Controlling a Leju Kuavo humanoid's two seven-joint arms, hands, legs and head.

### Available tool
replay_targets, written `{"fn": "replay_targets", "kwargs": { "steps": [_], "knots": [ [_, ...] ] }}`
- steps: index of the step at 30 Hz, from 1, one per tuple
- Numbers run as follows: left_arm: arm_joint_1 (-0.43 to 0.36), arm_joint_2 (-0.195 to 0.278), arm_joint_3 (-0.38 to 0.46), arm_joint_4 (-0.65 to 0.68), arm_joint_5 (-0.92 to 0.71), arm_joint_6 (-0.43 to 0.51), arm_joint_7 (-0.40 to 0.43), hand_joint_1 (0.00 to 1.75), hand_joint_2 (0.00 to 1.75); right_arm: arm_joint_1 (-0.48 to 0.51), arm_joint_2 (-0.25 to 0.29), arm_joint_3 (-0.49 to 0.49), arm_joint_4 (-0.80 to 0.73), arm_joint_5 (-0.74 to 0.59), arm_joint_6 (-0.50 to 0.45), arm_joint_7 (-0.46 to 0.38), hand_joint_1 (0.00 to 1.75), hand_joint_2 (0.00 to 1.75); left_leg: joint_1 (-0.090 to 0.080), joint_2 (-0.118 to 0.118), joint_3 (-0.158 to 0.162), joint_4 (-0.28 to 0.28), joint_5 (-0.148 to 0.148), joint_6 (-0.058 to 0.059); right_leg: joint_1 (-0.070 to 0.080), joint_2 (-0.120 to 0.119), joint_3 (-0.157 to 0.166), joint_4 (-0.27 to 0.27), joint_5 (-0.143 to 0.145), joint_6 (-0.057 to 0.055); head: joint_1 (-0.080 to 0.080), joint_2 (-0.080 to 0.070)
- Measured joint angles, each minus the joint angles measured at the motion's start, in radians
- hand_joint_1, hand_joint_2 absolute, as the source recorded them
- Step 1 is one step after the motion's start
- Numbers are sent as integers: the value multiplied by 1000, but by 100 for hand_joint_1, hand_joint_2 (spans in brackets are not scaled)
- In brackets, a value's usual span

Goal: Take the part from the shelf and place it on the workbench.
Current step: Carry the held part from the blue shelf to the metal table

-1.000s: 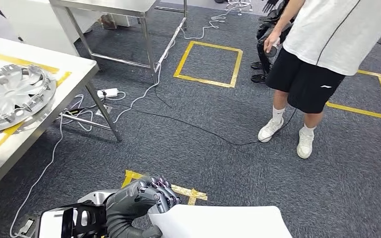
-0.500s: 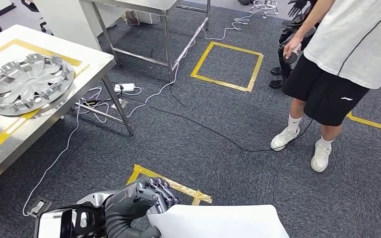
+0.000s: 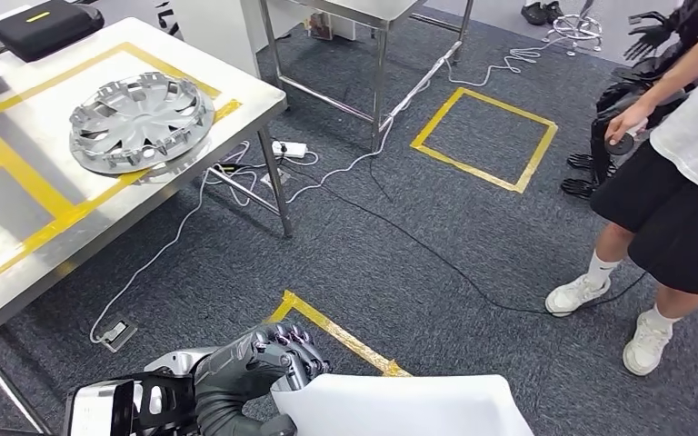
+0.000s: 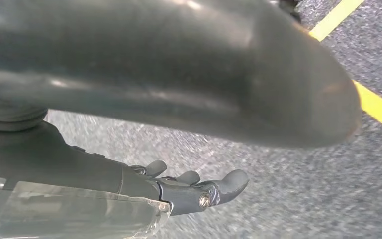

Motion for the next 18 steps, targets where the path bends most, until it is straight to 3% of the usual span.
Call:
{"fn": "replay_targets", "kwargs": {
  "steps": [2,4,6,8,10,11,12,13,15,17,18],
  "knots": [
    [0,0,0,0,0,-1,0,175,175,0,1,-1,0,-1,1,0,0,0,1,-16,-9,11,-4,-12,2,11,19,-39,13,-11,1,0],
    [1,2,0,0,1,-2,0,175,175,0,2,-3,0,-1,2,0,0,0,4,-25,-14,12,-3,-21,7,-4,21,-39,15,-27,0,0],
    [0,3,0,0,1,-2,0,175,175,-3,1,-4,1,-1,2,0,0,0,5,14,-28,40,-22,-30,7,-18,23,-42,17,-42,-3,0],
    [-1,3,1,0,1,-2,0,175,175,-2,1,-6,1,-1,3,-1,0,0,5,73,-76,142,-75,-36,11,-36,25,-43,14,-56,-9,0],
    [-1,4,1,0,1,-2,0,175,175,3,1,-6,2,-1,3,-1,0,0,8,92,-143,270,-125,-39,18,-60,26,-43,10,-64,-11,0],
    [0,4,1,0,1,-2,0,175,175,4,1,-6,3,-1,3,-1,0,0,8,94,-161,301,-129,-39,21,-72,26,-43,8,-66,-11,0],
    [0,4,1,0,1,-2,0,175,175,5,1,-6,3,-1,3,-1,0,0,8,96,-158,292,-113,-37,23,-84,28,-43,6,-68,-11,0],
    [0,4,1,0,1,-2,0,175,175,5,2,-6,3,-1,3,-1,0,0,7,102,-135,245,-83,-33,25,-96,31,-43,4,-70,-11,0],
    [-2,4,1,0,1,-3,0,175,175,3,5,-6,3,-1,3,-1,0,0,-3,143,-63,107,-25,-16,31,-114,38,-43,-1,-70,-11,0],
    [-4,4,2,0,2,-4,0,175,175,3,7,-6,3,-1,3,-1,0,0,-16,171,-27,35,-9,-4,37,-133,41,-43,-6,-65,-10,0],
    [-4,3,2,0,2,-4,0,175,175,3,9,-6,3,-1,3,-1,0,0,-21,167,-28,30,-13,-2,38,-144,42,-44,-8,-61,-10,0]
  ]
}}
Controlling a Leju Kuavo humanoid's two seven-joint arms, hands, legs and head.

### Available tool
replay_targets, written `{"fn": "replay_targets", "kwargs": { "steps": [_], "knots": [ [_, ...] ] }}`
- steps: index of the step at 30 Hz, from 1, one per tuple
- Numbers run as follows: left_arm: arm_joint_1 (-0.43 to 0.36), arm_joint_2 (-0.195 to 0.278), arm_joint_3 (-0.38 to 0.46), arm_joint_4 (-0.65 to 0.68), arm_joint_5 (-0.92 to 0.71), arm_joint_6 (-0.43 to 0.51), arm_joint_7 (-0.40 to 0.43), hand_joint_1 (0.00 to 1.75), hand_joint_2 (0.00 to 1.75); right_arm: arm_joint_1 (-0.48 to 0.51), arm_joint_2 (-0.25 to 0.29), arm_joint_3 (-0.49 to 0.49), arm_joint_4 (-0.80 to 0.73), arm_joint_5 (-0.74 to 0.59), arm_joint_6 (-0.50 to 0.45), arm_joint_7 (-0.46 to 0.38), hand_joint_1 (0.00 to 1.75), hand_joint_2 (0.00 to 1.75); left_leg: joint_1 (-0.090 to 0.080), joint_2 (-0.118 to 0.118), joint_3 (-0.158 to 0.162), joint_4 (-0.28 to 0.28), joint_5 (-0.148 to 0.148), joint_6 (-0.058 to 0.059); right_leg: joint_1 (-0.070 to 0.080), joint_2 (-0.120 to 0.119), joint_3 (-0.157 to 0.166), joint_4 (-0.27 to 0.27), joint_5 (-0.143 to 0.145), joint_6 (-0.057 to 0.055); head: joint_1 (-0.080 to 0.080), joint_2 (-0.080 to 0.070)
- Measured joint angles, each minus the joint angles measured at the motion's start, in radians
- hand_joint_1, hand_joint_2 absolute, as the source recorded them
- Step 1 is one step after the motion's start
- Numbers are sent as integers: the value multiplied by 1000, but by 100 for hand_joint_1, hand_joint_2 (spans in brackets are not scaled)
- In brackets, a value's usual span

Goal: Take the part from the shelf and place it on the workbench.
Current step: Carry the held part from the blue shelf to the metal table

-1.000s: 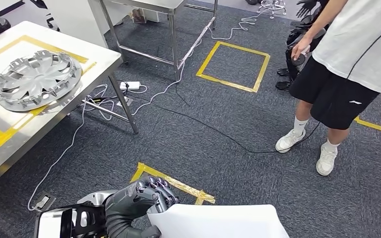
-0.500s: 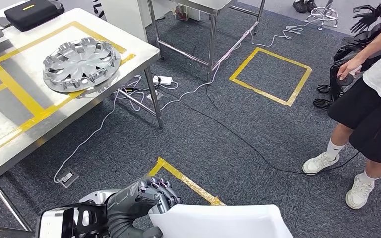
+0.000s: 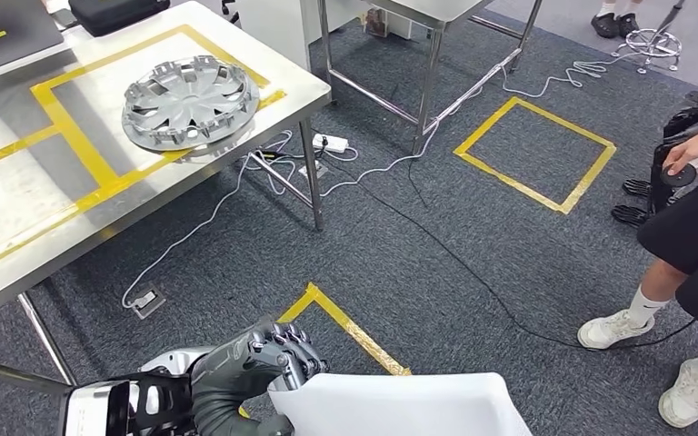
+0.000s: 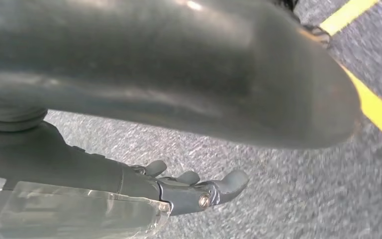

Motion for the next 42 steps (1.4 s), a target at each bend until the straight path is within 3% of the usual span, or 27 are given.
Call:
{"fn": "replay_targets", "kwargs": {
  "steps": [1,2,4,6,8,9,10,12,14,16,17,19,21,23,24,25,26,28,30,32,34,36,38,39,40,42],
  "knots": [
    [0,0,0,0,0,0,0,175,175,-1,1,0,0,0,0,0,0,0,-1,-14,0,-5,3,4,0,-11,3,-3,-1,4,-1,0],
    [1,0,0,-1,1,-2,0,175,175,-2,1,0,0,1,0,0,0,0,2,-26,5,-14,7,7,-1,-7,4,-1,-5,8,0,0],
    [0,-1,1,-1,1,-6,0,175,175,-4,0,0,0,4,2,0,0,0,10,-50,18,-34,19,15,-4,40,-15,45,-29,9,2,0],
    [-1,-3,1,-1,3,-9,0,175,175,-3,-2,0,0,9,3,1,0,0,16,-76,22,-41,24,18,-9,94,-78,171,-78,6,5,0],
    [2,-3,1,0,4,-10,0,175,175,0,-5,0,1,11,3,2,0,0,17,-105,22,-40,24,18,-15,105,-139,278,-106,13,7,0],
    [3,-3,1,0,4,-10,0,175,175,1,-6,0,1,12,3,3,0,0,18,-121,22,-40,24,17,-19,106,-145,278,-96,24,7,0],
    [3,-3,1,0,4,-10,0,175,175,1,-8,0,1,12,3,3,0,0,20,-136,23,-37,22,14,-24,109,-129,234,-70,38,7,0],
    [4,-3,1,0,4,-10,0,175,175,0,-9,0,1,12,4,3,0,0,24,-164,21,-26,16,3,-35,137,-69,93,-7,63,8,0],
    [5,-3,1,0,4,-10,0,175,175,-3,-8,0,1,12,4,3,0,0,23,-183,13,-14,9,-11,-39,160,-35,18,23,58,9,0],
    [6,-3,2,0,4,-10,0,175,175,-5,-7,0,1,13,4,3,0,0,24,-196,7,-12,10,-21,-35,152,-31,13,25,37,8,0],
    [7,-2,3,0,4,-10,0,175,175,-6,-6,0,1,14,4,3,0,0,26,-195,5,-11,9,-25,-34,144,-30,13,27,30,8,0],
    [8,-1,5,0,3,-10,0,175,175,-8,-6,0,1,19,4,4,0,0,27,-154,-13,30,-17,-33,-36,126,-26,10,27,16,3,0],
    [9,-1,7,0,1,-9,-1,175,175,-7,-6,0,1,24,3,4,0,0,28,-95,-70,149,-78,-41,-31,105,-23,10,23,5,-3,0],
    [12,0,8,0,-3,-7,-2,175,175,-5,-6,0,1,29,4,5,0,0,29,-74,-133,269,-120,-43,-23,80,-22,10,19,0,-3,0],
    [13,0,9,0,-5,-7,-3,175,175,-5,-6,0,1,33,4,5,0,0,29,-71,-141,281,-114,-41,-20,68,-20,10,17,-3,-4,0],
    [14,0,10,0,-5,-6,-4,175,175,-6,-6,0,1,35,4,6,0,0,28,-67,-128,252,-90,-37,-16,56,-18,10,15,-5,-4,0],
    [15,1,11,-1,-7,-6,-5,175,175,-8,-6,0,1,38,5,6,0,0,25,-58,-96,188,-55,-28,-13,45,-15,10,13,-7,-4,0],
    [15,2,13,-5,-10,-5,-6,175,175,-13,-4,0,1,43,5,7,0,0,12,-16,-27,56,-6,-6,-6,26,-8,9,8,-7,-2,0],
    [16,3,15,-8,-12,-3,-6,175,175,-16,-2,0,1,47,6,9,0,0,0,4,-4,6,1,9,-3,7,-5,8,3,-1,-1,0],
    [18,4,17,-11,-14,-2,-7,175,175,-18,0,0,0,49,6,10,0,0,1,-19,0,-7,7,16,-3,-8,0,4,0,8,-2,0],
    [20,4,19,-15,-16,1,-8,175,175,-20,0,0,0,52,6,11,0,0,9,-43,15,-31,20,23,-5,26,-7,28,-17,11,-1,0],
    [21,1,20,-16,-18,3,-10,175,175,-20,-3,0,0,54,6,12,0,0,15,-67,23,-44,28,25,-10,84,-56,131,-61,6,3,0],
    [24,0,20,-17,-19,4,-10,175,175,-16,-6,0,0,54,6,14,0,0,17,-96,22,-44,29,25,-16,104,-123,254,-100,10,6,0],
    [26,0,20,-17,-19,5,-10,175,175,-14,-8,0,0,54,6,15,0,0,18,-112,22,-43,28,23,-19,105,-139,276,-100,18,6,0],
    [27,0,20,-17,-20,5,-10,175,175,-13,-10,0,1,54,6,16,0,0,20,-127,23,-42,28,21,-23,106,-135,255,-83,30,6,0],
    [29,0,20,-17,-20,5,-10,175,175,-15,-12,0,1,54,6,17,0,0,25,-155,22,-33,23,9,-35,124,-81,125,-21,57,6,0]
  ]
}}
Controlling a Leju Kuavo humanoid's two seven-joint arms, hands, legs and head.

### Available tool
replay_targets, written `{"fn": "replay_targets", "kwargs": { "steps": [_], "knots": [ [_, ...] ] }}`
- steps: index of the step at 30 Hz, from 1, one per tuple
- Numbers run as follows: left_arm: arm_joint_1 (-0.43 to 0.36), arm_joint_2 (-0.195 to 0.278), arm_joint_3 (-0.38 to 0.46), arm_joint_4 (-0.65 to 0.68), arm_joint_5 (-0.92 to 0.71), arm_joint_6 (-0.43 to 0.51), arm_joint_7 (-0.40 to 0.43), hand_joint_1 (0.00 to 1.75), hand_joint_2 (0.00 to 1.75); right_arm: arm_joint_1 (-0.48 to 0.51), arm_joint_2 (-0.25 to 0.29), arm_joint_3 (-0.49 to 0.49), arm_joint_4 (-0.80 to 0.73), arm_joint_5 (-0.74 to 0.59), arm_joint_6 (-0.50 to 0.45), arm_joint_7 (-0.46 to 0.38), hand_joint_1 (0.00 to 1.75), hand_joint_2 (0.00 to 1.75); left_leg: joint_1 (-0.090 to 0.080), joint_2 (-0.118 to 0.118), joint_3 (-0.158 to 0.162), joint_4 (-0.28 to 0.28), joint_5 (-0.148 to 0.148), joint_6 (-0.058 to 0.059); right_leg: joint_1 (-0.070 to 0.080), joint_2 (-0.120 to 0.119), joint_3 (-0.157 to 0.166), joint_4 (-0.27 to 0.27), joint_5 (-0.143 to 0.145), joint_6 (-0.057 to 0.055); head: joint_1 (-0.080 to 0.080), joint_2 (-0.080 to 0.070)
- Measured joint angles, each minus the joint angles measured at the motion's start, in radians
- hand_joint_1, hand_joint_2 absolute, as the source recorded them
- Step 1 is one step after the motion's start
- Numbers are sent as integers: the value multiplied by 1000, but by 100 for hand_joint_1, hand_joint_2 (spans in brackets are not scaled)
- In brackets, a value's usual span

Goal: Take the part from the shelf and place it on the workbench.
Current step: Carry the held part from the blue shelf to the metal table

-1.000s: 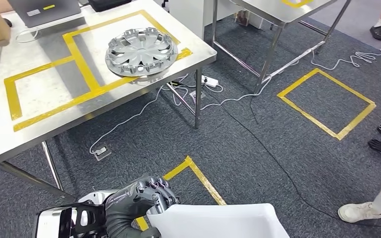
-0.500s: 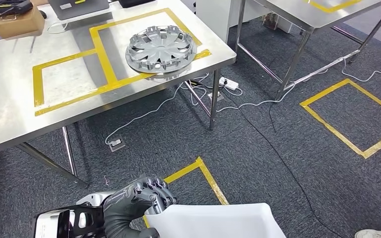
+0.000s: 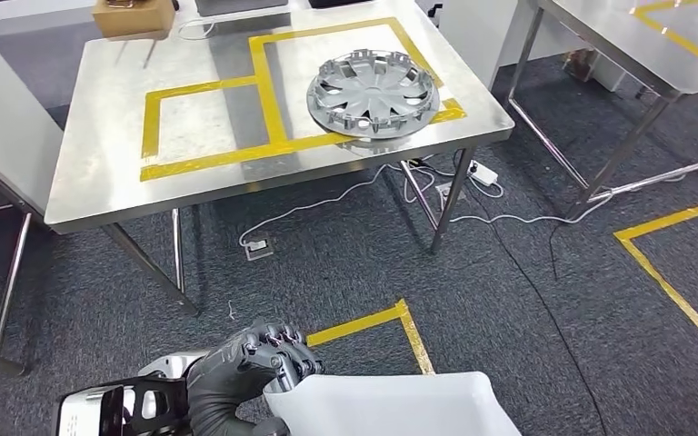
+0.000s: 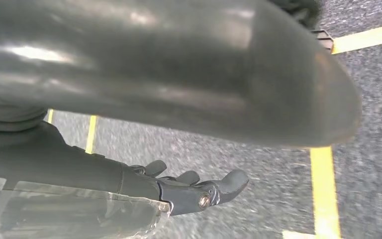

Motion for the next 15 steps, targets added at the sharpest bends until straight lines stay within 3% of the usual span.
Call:
{"fn": "replay_targets", "kwargs": {
  "steps": [1,2,3,5,7,9,11,12,13,15],
  "knots": [
    [1,0,0,0,0,0,0,175,175,0,0,0,0,0,0,0,0,0,0,-12,-3,8,-4,-8,-4,14,28,-62,25,6,2,0],
    [1,0,1,0,-1,0,0,175,175,-1,0,0,0,0,1,0,0,0,0,-22,-8,15,-8,-15,-5,26,46,-100,39,4,2,0],
    [3,0,1,-1,-2,1,-1,175,175,-1,1,0,0,1,1,1,0,0,-1,-30,-12,20,-10,-21,-4,33,52,-113,43,-2,2,0],
    [5,1,3,-1,-3,1,-1,175,175,-3,3,0,0,1,2,1,0,0,1,-39,-18,22,-10,-28,0,21,53,-111,44,-21,0,0],
    [6,3,6,-2,-2,1,-2,175,175,-5,4,0,0,2,2,1,0,0,3,-2,-29,48,-26,-36,0,6,56,-113,44,-35,-4,0],
    [6,4,7,-3,-2,1,-3,175,175,-4,4,0,0,3,2,0,0,0,3,59,-74,146,-78,-44,4,-13,60,-114,41,-47,-8,0],
    [6,5,7,-3,-3,1,-3,175,175,0,4,0,0,3,2,0,0,0,4,82,-143,279,-132,-46,12,-35,61,-114,37,-54,-9,0],
    [6,5,7,-3,-3,1,-3,175,175,2,4,0,0,3,2,0,0,0,4,84,-163,314,-138,-44,15,-48,62,-113,35,-57,-9,0],
    [6,5,7,-3,-3,1,-3,175,175,2,4,0,0,3,2,0,0,0,3,86,-164,309,-125,-40,19,-60,64,-113,33,-59,-9,0],
    [6,5,7,-3,-3,1,-3,175,175,0,6,0,0,3,2,0,0,0,-6,105,-106,193,-60,-17,27,-81,71,-114,28,-64,-9,0]
  ]
}}
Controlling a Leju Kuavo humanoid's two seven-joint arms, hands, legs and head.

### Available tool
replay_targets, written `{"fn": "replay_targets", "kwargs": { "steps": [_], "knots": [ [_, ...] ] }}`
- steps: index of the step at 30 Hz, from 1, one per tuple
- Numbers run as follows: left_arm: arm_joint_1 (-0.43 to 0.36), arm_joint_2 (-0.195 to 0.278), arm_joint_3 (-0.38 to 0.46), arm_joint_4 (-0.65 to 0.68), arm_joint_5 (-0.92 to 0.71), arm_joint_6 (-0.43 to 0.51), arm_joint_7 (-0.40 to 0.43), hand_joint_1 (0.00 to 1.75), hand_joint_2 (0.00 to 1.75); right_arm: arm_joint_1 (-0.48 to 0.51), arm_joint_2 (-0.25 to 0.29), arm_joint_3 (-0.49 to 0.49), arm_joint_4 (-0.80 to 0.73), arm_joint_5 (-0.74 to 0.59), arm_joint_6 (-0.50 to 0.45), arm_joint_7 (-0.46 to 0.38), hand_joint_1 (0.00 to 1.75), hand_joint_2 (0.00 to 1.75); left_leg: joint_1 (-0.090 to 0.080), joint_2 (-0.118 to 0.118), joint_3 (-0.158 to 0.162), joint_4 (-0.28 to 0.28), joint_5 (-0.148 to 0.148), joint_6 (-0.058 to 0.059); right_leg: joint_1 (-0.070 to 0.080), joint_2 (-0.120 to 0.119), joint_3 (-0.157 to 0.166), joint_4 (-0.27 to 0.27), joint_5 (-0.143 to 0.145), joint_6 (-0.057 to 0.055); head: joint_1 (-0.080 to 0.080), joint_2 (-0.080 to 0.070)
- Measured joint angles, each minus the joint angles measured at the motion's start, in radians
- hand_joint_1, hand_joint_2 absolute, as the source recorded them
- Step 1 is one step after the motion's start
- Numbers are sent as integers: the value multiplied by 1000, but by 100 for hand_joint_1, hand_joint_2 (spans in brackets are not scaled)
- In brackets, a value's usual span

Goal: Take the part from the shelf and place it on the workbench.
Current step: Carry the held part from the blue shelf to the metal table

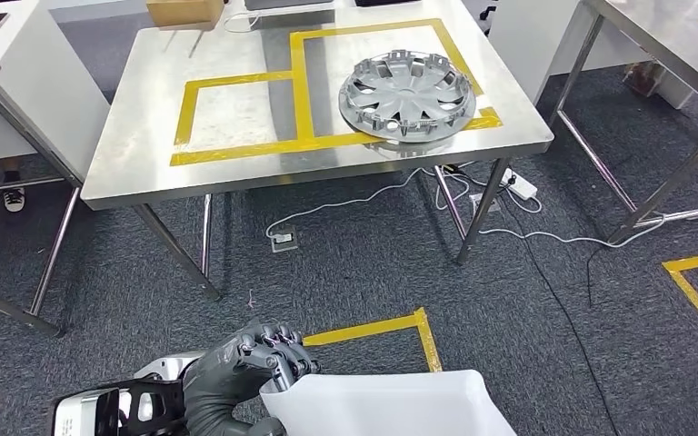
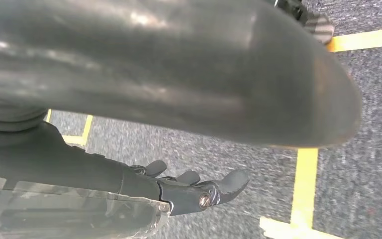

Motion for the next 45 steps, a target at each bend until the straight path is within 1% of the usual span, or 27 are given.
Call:
{"fn": "replay_targets", "kwargs": {
  "steps": [2,3,4,6,8,10,12,13,14,16,18,20,21,23,25,27,28,29,30,32,34,38,40,42,43,44,45],
  "knots": [
    [-2,0,1,-1,0,0,0,175,175,-1,5,0,0,0,0,0,0,0,-17,43,60,-116,38,29,7,-19,6,-1,-6,1,4,0],
    [-3,0,1,-1,0,0,-1,175,175,-1,7,0,0,0,0,0,0,0,-25,57,74,-144,42,39,7,-29,8,-3,-8,4,5,0],
    [-3,0,2,-2,0,0,-1,175,175,-1,9,0,0,0,-1,0,0,0,-30,57,75,-151,39,43,7,-40,10,-4,-10,8,6,0],
    [-2,1,2,-4,0,-1,-1,175,175,-2,11,0,-1,0,-1,-1,0,0,-30,31,86,-173,48,46,7,-55,17,-10,-13,15,3,0],
    [-5,-1,2,-6,1,-1,-2,175,175,-4,10,-1,-1,0,-1,-2,0,0,-19,6,107,-205,63,50,7,-14,6,27,-34,16,5,0],
    [-7,-4,2,-7,1,-1,-2,175,175,-3,6,-1,-1,0,-1,-4,0,0,-11,-21,117,-219,72,51,0,45,-53,146,-80,14,8,0],
    [-5,-7,1,-6,2,-1,-2,175,175,2,2,-1,-1,0,-1,-4,0,0,-8,-53,117,-218,72,48,-8,62,-116,252,-108,24,10,0],
    [-4,-7,0,-6,2,-1,-2,175,175,4,0,-1,-1,0,-1,-4,0,0,-6,-68,118,-216,70,44,-13,64,-124,254,-99,36,10,0],
    [-4,-7,0,-5,2,-1,-2,175,175,5,-2,-1,0,0,-1,-4,0,0,-3,-84,118,-212,67,38,-19,66,-111,215,-73,51,10,0],
    [-3,-8,0,-5,1,-1,-2,175,175,4,-5,-1,0,0,-1,-5,0,0,3,-111,115,-195,57,20,-30,87,-54,77,-9,78,10,0],
    [-3,-8,0,-5,1,-1,-2,175,175,3,-4,-1,0,0,-1,-5,0,0,4,-130,107,-177,46,3,-33,106,-20,2,20,74,11,0],
    [-2,-8,-1,-5,1,-1,-2,175,175,2,-3,-1,0,0,-1,-6,0,0,6,-142,99,-171,43,-6,-28,99,-17,-1,20,52,10,0],
    [-1,-7,-1,-5,1,-1,-2,175,175,1,-3,-1,0,0,-1,-7,0,0,8,-137,97,-169,42,-9,-28,93,-16,-1,20,44,9,0],
    [-3,-6,0,-5,2,-2,-3,175,175,0,-2,-2,0,-1,-1,-11,0,0,9,-91,81,-131,19,-17,-29,83,-13,-2,20,30,6,0],
    [-4,-5,-1,-5,3,-2,-4,175,175,3,-2,-5,0,-7,0,-14,0,0,9,-37,25,-14,-40,-25,-26,72,-10,-3,16,20,2,0],
    [-4,-5,-2,-4,5,-2,-5,175,175,9,-1,-13,0,-15,1,-16,0,0,11,-22,-42,110,-82,-27,-21,59,-9,-3,13,15,2,0],
    [-4,-5,-2,-4,6,-2,-6,175,175,11,-1,-17,0,-17,2,-16,0,0,11,-21,-56,129,-78,-25,-18,55,-8,-2,11,13,1,0],
    [-4,-5,-2,-4,8,-2,-5,175,175,12,-1,-21,0,-18,4,-17,0,0,10,-20,-47,105,-54,-20,-15,51,-6,-3,10,12,1,0],
    [-5,-4,-2,-4,11,-2,-4,175,175,11,0,-25,0,-18,5,-17,0,0,8,-19,-19,44,-17,-11,-12,49,-3,-3,8,10,1,0],
    [-5,-4,-2,-4,19,-2,-2,175,175,11,4,-30,0,-18,8,-18,0,0,-3,-8,47,-92,38,17,-8,47,2,-4,5,9,3,0],
    [-7,-3,-2,-4,27,-2,0,175,175,12,9,-35,0,-17,10,-18,0,0,-14,2,75,-152,49,35,-8,44,3,-7,2,15,4,0],
    [-8,-3,-1,-4,39,-2,1,175,175,11,12,-46,0,-14,10,-18,0,0,-12,-10,109,-206,60,43,-4,41,3,-1,-8,28,5,0],
    [-9,-6,-2,-3,42,-3,1,175,175,11,8,-49,0,-12,10,-19,0,0,-8,-16,129,-228,67,43,-6,54,-45,92,-42,23,9,0],
    [-9,-8,-3,1,42,-3,1,175,175,14,3,-51,0,-12,10,-18,0,0,-7,-26,132,-230,65,43,-10,62,-125,221,-79,24,10,0],
    [-8,-8,-3,3,43,-4,2,175,175,16,1,-52,0,-12,10,-18,0,0,-7,-31,133,-229,62,40,-12,63,-150,250,-80,31,10,0],
    [-7,-8,-4,4,43,-4,2,175,175,17,-1,-52,1,-12,10,-18,0,0,-6,-36,136,-228,59,37,-15,63,-154,238,-62,43,10,0],
    [-7,-8,-4,6,43,-4,2,175,175,17,-2,-53,1,-12,10,-18,0,0,-5,-40,139,-224,54,31,-19,63,-136,183,-30,57,10,0]
  ]
}}
